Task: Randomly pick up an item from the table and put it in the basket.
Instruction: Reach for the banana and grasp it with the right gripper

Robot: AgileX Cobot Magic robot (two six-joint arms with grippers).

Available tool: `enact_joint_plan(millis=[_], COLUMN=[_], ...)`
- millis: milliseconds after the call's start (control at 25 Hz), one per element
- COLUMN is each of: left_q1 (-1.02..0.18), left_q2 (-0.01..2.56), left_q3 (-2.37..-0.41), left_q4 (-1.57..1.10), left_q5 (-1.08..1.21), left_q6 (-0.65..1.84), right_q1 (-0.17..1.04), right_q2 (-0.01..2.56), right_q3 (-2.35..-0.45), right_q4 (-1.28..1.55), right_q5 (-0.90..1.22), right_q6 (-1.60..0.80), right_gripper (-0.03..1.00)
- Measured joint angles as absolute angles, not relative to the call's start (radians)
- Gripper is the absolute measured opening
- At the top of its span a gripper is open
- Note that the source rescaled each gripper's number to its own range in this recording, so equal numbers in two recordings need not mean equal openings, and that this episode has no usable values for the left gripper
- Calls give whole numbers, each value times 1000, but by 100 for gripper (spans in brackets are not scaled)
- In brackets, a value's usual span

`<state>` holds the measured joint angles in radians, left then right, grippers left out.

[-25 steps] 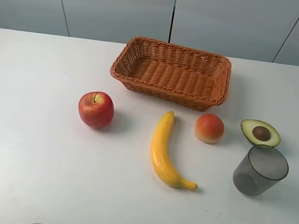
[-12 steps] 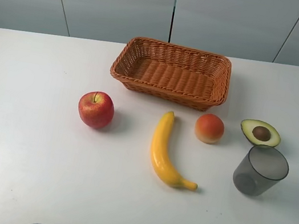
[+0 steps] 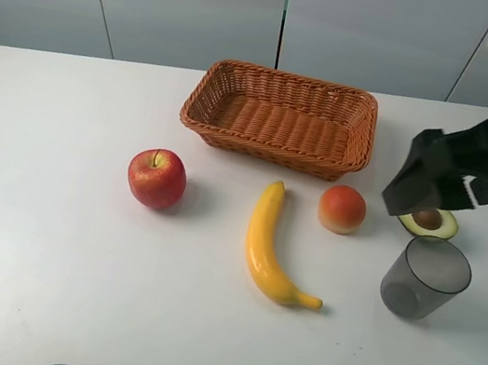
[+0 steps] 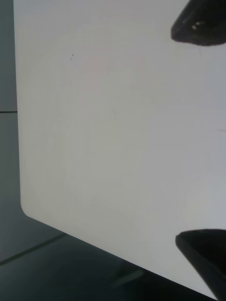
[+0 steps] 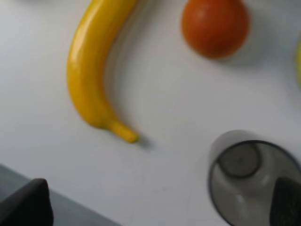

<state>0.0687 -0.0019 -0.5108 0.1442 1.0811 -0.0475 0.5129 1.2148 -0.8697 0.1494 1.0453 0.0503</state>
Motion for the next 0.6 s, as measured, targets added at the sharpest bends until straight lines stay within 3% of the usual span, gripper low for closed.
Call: enact_joint_plan(millis=[320, 600], left_q1=[69, 69], left_q2=[-2, -2], left_q3=[-511, -511], left_q4=[144, 144], left_q5=[1081, 1081], left_q6=[-48, -48], right_q1=[704, 798], right_q2=[1439, 1586], right_q3=[-919, -954], right_q4=[193, 184], right_q5=[963, 835], right_q6=[108, 233], right_gripper=[100, 100])
